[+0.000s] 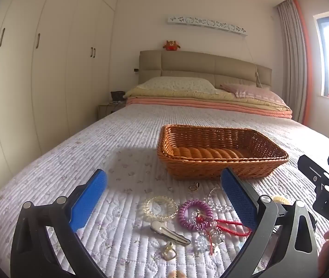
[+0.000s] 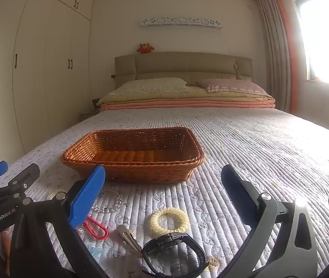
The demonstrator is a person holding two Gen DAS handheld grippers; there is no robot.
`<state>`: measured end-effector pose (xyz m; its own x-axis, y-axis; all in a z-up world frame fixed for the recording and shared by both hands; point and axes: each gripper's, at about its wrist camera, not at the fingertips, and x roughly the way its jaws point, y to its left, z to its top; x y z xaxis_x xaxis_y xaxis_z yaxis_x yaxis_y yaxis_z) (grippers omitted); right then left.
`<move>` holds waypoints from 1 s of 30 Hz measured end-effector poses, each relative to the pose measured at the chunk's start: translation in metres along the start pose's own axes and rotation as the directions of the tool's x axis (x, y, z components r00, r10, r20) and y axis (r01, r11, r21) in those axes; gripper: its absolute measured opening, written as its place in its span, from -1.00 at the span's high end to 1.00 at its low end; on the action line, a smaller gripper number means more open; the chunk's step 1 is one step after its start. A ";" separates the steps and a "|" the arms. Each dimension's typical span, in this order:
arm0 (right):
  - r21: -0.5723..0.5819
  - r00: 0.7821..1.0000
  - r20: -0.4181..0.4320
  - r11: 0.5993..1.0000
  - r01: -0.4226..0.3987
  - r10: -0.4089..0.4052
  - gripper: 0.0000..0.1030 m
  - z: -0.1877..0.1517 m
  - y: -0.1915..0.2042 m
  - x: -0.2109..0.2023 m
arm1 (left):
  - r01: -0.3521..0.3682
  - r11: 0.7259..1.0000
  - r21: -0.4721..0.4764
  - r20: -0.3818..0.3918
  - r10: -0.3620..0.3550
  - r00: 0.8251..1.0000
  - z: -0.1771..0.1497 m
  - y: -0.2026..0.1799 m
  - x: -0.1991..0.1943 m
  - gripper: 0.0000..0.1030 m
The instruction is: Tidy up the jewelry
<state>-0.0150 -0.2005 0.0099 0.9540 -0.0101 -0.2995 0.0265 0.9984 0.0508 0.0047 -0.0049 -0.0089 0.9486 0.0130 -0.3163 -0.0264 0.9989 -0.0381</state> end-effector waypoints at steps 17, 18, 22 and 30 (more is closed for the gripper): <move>-0.002 1.000 -0.011 1.000 0.001 -0.001 -0.87 -0.002 0.000 0.006 | 0.003 1.000 -0.004 -0.011 -0.003 1.000 -0.001 -0.002 0.003 -0.85; -0.007 1.000 -0.007 1.000 0.002 -0.002 -0.87 -0.002 0.000 0.006 | 0.003 1.000 -0.005 -0.010 -0.003 1.000 0.001 0.000 0.001 -0.85; -0.009 1.000 -0.007 1.000 0.001 -0.001 -0.87 -0.003 0.000 0.007 | 0.004 1.000 -0.008 -0.012 -0.004 1.000 0.000 -0.001 0.001 -0.85; -0.013 1.000 -0.014 1.000 0.004 -0.004 -0.87 -0.002 -0.001 0.007 | 0.005 1.000 -0.007 -0.013 -0.005 1.000 0.001 0.001 0.002 -0.85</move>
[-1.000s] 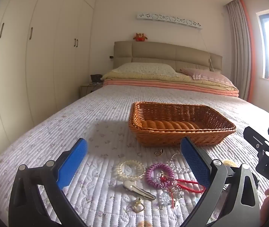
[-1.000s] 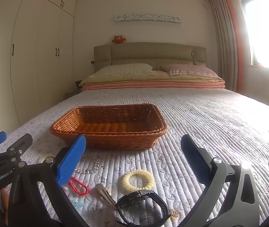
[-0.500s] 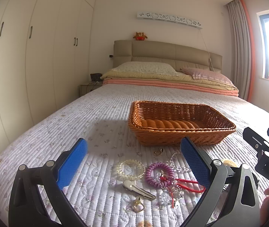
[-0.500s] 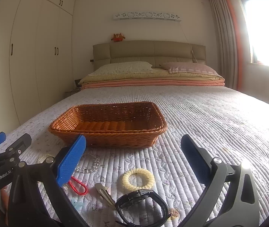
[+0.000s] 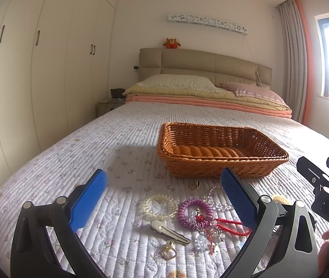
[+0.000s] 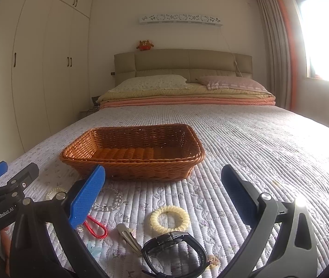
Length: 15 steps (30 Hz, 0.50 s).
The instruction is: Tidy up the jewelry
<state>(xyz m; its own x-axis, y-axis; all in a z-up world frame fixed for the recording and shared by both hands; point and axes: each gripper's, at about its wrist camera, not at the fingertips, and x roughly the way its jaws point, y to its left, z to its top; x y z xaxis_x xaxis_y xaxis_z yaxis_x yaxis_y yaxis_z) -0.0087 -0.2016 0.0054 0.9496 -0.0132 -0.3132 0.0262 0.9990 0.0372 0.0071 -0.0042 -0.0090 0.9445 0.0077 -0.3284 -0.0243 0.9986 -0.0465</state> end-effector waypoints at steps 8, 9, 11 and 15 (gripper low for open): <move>-0.002 1.000 -0.002 1.000 0.002 -0.002 -0.87 0.000 -0.001 0.000 | 0.000 1.000 0.000 -0.001 0.000 1.000 0.000 0.000 0.000 -0.85; -0.005 1.000 0.000 1.000 0.002 -0.002 -0.87 0.000 0.000 -0.001 | 0.000 1.000 0.000 -0.001 0.000 1.000 0.000 0.000 0.000 -0.85; 0.000 1.000 0.000 1.000 0.001 -0.001 -0.87 0.000 -0.001 -0.001 | 0.000 1.000 0.000 0.000 0.000 1.000 0.000 0.000 0.000 -0.85; -0.004 1.000 -0.006 1.000 0.001 -0.001 -0.87 0.000 -0.001 0.001 | 0.000 1.000 0.000 0.000 0.000 1.000 0.000 0.000 0.000 -0.85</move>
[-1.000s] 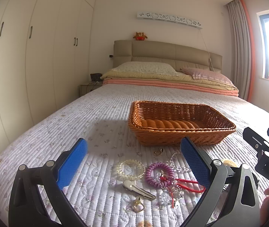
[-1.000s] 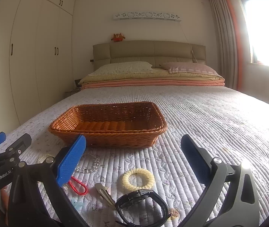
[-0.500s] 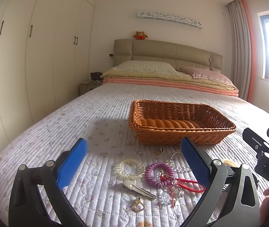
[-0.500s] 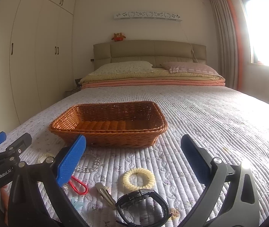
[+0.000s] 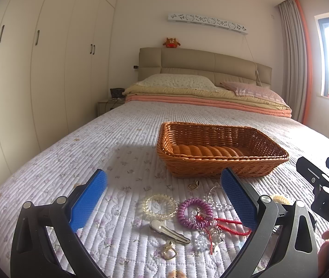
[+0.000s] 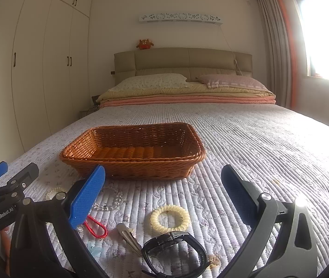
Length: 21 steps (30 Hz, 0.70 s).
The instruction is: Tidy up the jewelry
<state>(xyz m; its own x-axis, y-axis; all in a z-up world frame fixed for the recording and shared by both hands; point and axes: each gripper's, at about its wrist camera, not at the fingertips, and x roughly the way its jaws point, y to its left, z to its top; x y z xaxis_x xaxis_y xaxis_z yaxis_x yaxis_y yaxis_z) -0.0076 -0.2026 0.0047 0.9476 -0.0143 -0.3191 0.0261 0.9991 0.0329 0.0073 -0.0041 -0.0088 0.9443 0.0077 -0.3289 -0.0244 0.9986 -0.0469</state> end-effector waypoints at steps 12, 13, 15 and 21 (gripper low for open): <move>0.001 1.000 -0.014 1.000 -0.001 0.001 -0.87 0.000 0.001 0.003 | 0.016 1.000 -0.021 -0.028 -0.016 0.999 -0.003 0.004 0.007 -0.85; 0.001 1.000 -0.012 1.000 0.000 0.000 -0.87 -0.001 0.001 0.004 | 0.020 0.999 -0.030 -0.035 -0.021 0.999 -0.003 0.005 0.009 -0.85; -0.001 1.000 -0.009 1.000 0.002 -0.002 -0.87 -0.001 0.002 0.004 | 0.024 0.999 -0.042 -0.044 -0.025 0.999 -0.004 0.007 0.010 -0.85; -0.005 1.000 -0.010 1.000 0.020 -0.020 -0.87 -0.002 0.003 0.005 | 0.020 0.998 -0.051 -0.039 -0.022 0.999 -0.005 0.009 0.009 -0.85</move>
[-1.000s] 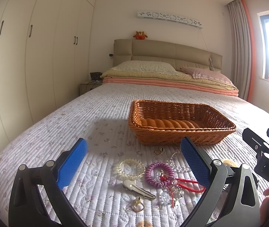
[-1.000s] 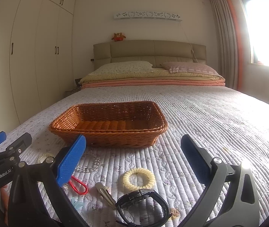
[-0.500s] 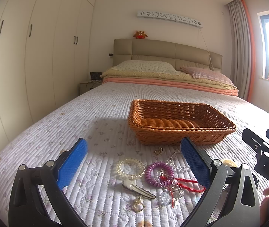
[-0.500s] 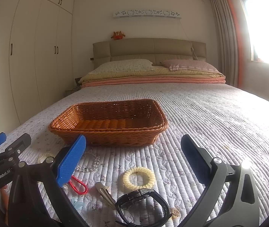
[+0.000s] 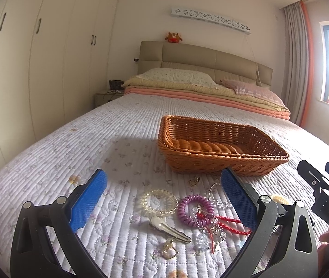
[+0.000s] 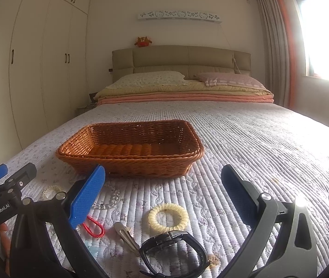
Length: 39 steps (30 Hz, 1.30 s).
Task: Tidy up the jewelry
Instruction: 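Grasp the black watch with the right tool while the left tool grasps the light blue hair clip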
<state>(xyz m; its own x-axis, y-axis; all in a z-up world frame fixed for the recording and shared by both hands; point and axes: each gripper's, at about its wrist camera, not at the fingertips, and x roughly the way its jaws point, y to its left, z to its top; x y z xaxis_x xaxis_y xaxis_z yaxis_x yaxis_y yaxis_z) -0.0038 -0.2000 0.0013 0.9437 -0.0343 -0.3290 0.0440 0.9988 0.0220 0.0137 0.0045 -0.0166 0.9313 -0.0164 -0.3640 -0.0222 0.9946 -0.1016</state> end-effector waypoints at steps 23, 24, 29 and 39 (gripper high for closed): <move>-0.094 0.919 -0.381 0.985 -0.145 0.099 0.28 -0.017 -0.059 -0.013 | 0.260 0.964 -0.059 -0.338 -0.264 0.903 -0.029 0.007 -0.041 -0.03; -0.081 0.910 -0.397 0.983 -0.164 0.119 0.28 -0.018 -0.059 -0.011 | 0.279 0.959 -0.051 -0.357 -0.279 0.892 -0.031 -0.004 -0.039 0.06; -0.044 0.851 -0.494 0.972 -0.230 0.179 0.45 -0.022 -0.056 0.009 | 0.332 0.943 -0.032 -0.422 -0.314 0.851 -0.039 -0.040 -0.030 0.12; -0.043 0.782 -0.595 0.963 -0.265 0.188 0.70 -0.032 -0.047 0.034 | 0.330 0.944 -0.003 -0.522 -0.283 0.805 -0.061 -0.072 -0.007 0.32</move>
<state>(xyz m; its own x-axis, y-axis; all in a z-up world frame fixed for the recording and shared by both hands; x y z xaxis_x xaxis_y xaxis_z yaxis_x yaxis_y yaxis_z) 0.0160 -0.2474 -0.0411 0.5511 0.1820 -0.8144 -0.2217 0.9728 0.0674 -0.0133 -0.0729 -0.0633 0.5664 -0.3478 -0.7472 0.2850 0.9333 -0.2184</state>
